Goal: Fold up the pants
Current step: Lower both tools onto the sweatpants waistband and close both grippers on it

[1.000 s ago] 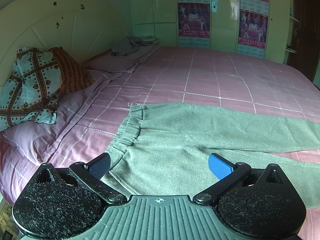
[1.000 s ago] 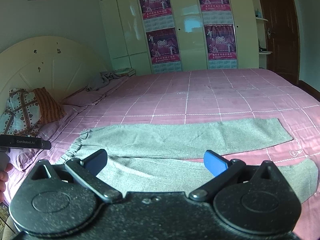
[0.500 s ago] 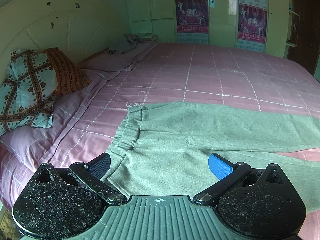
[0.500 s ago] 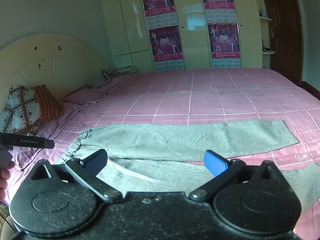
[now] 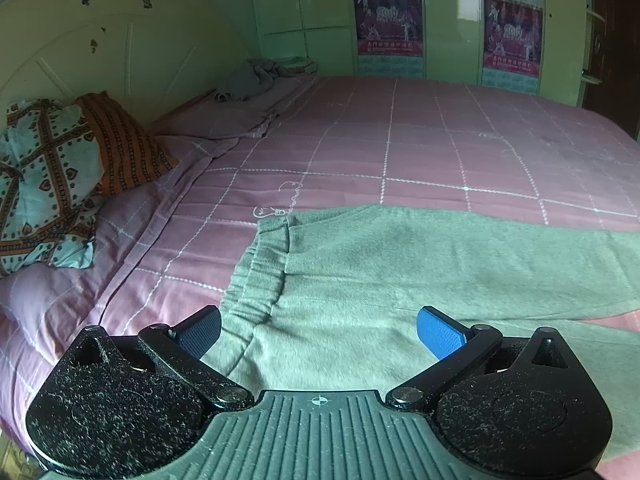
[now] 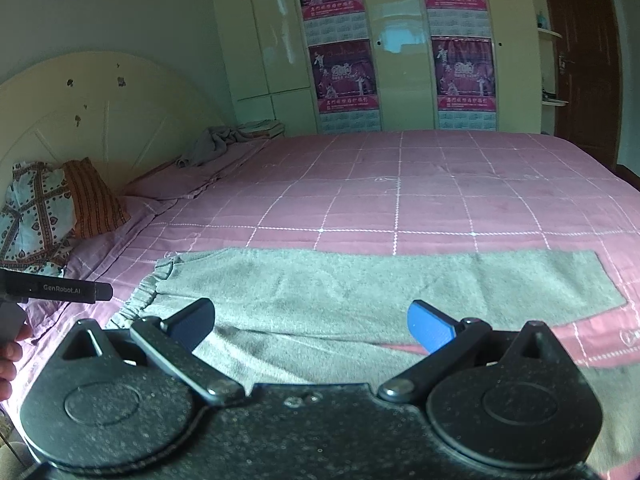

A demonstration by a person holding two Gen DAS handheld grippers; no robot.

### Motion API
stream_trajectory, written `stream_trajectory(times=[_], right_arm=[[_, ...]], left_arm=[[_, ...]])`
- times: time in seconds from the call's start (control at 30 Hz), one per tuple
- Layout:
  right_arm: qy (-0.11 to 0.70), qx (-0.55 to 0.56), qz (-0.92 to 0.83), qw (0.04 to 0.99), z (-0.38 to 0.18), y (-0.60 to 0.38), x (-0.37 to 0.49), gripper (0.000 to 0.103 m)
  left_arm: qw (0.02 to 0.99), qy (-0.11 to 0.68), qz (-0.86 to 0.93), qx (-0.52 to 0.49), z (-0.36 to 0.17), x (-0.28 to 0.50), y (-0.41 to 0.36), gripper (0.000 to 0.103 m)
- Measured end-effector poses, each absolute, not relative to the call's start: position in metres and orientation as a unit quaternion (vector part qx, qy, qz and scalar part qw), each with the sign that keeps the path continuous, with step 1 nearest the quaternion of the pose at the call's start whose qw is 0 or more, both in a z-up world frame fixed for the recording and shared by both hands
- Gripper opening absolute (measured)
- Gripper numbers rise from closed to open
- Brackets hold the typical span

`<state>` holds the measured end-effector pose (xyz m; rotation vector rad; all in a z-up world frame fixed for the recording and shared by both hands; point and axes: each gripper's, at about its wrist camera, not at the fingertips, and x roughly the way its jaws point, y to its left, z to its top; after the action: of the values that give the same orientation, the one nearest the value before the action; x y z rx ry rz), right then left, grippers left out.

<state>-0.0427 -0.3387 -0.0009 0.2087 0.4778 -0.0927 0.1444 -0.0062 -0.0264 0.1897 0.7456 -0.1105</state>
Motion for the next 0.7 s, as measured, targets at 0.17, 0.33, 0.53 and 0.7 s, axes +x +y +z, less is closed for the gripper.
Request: stream_trajectory(times=[0.17, 0.33, 0.53, 0.7], right_arm=[[0.246, 0.095, -0.031, 0.964, -0.006, -0.338, -0.008, 0.103], [0.257, 0.080, -0.011, 0.963, -0.014, -0.331, 0.027, 0.103], [0.277, 0.040, 0.009, 0.960, -0.026, -0.320, 0.070, 0.103], [0.293, 0.019, 0.028, 0.955, -0.039, -0.315, 0.103, 0.103]], left_arm=[[0.921, 0.376, -0.052, 0.094, -0.040, 0.177, -0.008, 0.103], [0.917, 0.384, -0.055, 0.096, -0.054, 0.209, -0.008, 0.103], [0.910, 0.403, -0.050, 0.087, -0.073, 0.251, -0.003, 0.103], [0.905, 0.415, -0.052, 0.082, -0.088, 0.285, -0.001, 0.103]])
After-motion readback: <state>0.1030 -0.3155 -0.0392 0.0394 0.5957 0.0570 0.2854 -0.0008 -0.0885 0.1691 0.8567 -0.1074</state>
